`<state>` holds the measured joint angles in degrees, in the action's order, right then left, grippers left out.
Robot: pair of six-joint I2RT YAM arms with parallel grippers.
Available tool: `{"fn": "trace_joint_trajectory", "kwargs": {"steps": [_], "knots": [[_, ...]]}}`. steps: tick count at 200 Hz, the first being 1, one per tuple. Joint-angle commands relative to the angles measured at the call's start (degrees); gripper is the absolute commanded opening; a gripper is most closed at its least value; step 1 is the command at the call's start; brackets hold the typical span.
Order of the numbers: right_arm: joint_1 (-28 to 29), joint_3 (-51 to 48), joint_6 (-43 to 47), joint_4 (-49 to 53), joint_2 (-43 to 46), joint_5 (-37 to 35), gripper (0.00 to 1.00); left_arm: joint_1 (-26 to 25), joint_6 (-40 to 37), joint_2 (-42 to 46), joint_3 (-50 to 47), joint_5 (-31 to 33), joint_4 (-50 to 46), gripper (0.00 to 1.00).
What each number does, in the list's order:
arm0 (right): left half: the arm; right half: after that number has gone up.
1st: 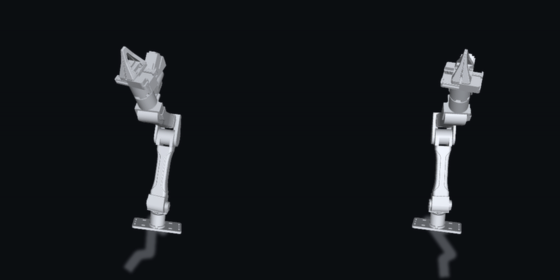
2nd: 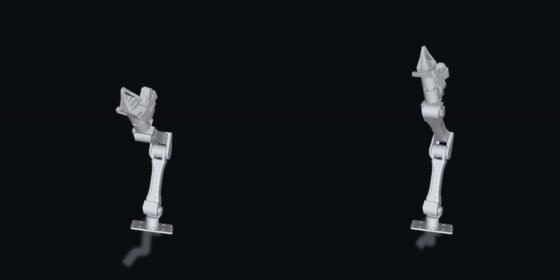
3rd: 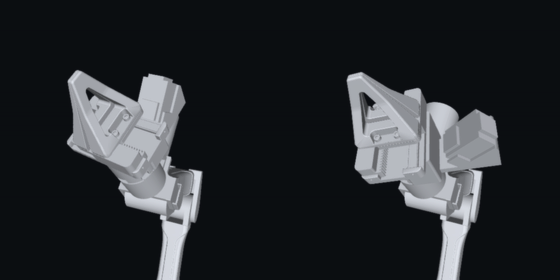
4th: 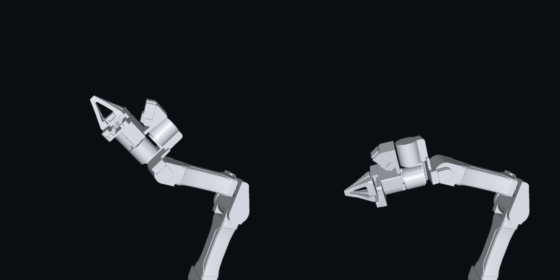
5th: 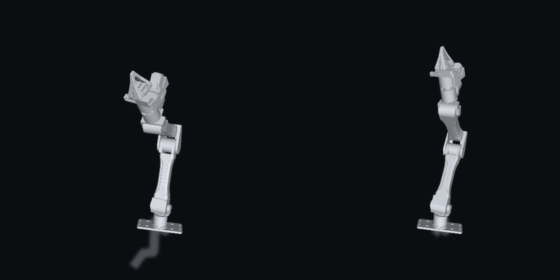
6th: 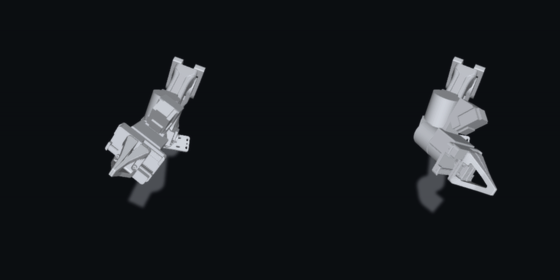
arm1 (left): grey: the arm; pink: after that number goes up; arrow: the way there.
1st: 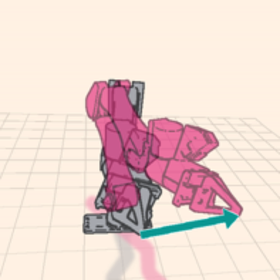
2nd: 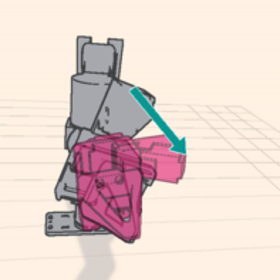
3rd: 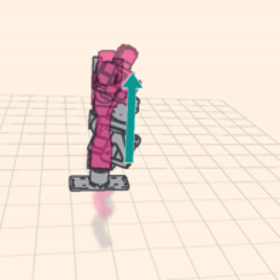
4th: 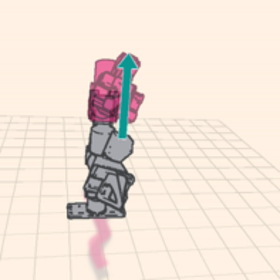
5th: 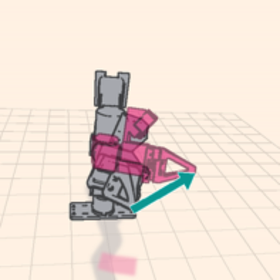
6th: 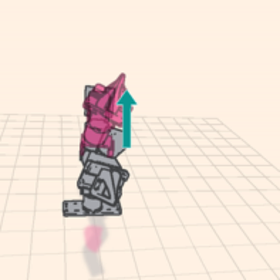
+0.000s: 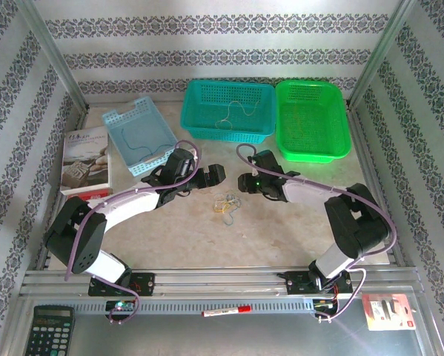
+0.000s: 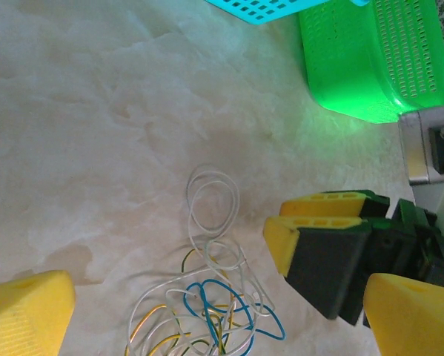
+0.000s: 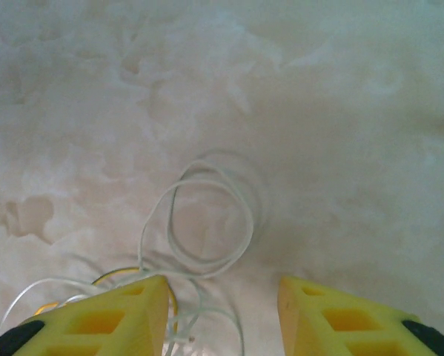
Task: Untangle the cables
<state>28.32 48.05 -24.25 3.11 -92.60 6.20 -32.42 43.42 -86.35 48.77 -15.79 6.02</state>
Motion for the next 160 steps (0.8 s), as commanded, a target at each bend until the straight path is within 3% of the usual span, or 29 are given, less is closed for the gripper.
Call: {"fn": "trace_joint_trajectory", "kwargs": {"steps": [1,76,135,160], "knots": [[-0.81,2.6,2.44,1.62,-2.92,-1.32,0.42,0.55,0.7,2.11,-0.17,1.39,1.71,1.0],[-1.48,6.51,2.59,1.96,-9.43,1.03,0.33,0.7,0.28,2.71,0.24,1.81,0.91,1.0],[-1.67,7.43,2.11,1.47,-11.09,3.01,0.15,0.7,0.79,2.24,-0.05,1.47,2.05,1.0],[-1.86,7.59,2.1,1.41,-10.92,4.05,0.02,0.63,0.79,2.23,-0.14,1.42,2.24,1.0]]}}
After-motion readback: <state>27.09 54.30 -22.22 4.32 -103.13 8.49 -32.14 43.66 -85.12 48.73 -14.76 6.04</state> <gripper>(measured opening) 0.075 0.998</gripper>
